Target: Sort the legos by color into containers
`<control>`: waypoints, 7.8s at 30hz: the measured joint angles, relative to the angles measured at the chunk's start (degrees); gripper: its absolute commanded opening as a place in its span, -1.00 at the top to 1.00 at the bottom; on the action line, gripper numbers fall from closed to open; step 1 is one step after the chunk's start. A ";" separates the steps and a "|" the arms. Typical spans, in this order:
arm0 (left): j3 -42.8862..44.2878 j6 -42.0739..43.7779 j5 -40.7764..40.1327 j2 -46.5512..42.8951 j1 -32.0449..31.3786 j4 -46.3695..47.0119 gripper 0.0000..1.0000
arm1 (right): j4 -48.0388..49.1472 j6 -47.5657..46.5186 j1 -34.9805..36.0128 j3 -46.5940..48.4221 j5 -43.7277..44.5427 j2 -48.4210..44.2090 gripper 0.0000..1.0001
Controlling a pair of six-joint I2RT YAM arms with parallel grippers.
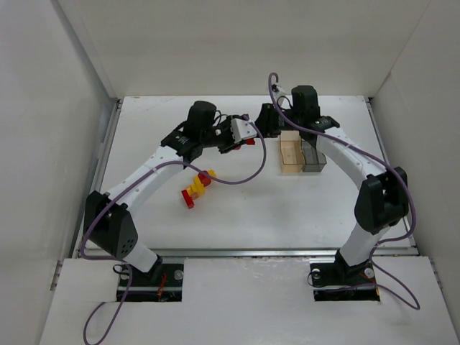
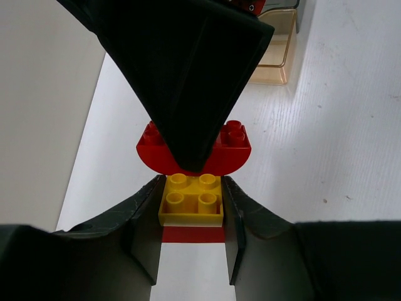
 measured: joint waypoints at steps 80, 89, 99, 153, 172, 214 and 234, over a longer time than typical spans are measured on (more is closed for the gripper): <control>3.43 -54.60 -20.04 2.34 3.67 14.97 1.00 | 15.37 3.67 4.07 -8.13 17.66 -8.39 -0.65; 3.52 -55.43 -20.13 2.34 3.06 16.33 1.00 | 17.64 6.12 4.90 -6.62 17.18 -5.75 -0.47; 3.54 -55.78 -19.71 2.34 3.04 17.49 1.00 | 18.51 7.34 5.51 -5.03 17.03 -3.52 -0.25; 4.22 -54.75 -22.01 4.50 3.37 17.38 1.00 | 21.46 4.04 6.36 -5.22 20.44 -1.20 1.00; 6.05 -52.46 -23.96 4.87 3.45 18.80 1.00 | 4.55 -0.57 3.91 -6.95 27.78 -0.76 1.00; -14.14 -20.17 -4.11 -4.39 2.80 28.22 1.00 | -7.06 0.07 -8.26 -0.35 18.03 -12.02 -0.67; -17.84 -10.36 13.70 -9.07 2.62 40.37 1.00 | 1.03 0.68 -3.32 0.70 -10.38 -5.01 -0.69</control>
